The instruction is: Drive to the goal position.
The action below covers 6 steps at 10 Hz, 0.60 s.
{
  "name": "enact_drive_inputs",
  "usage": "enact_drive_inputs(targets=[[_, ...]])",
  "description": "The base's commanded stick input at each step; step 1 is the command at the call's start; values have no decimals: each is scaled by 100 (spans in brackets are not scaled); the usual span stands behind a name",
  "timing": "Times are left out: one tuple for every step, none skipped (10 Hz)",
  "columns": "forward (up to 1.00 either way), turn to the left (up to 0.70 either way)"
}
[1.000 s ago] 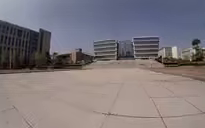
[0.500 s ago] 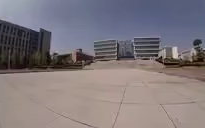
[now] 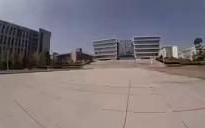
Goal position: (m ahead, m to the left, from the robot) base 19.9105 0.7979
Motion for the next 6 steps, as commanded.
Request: enact_drive_inputs(targets=[[70, 0], [70, 0], [70, 0], [70, 0], [70, 0], [70, 0]])
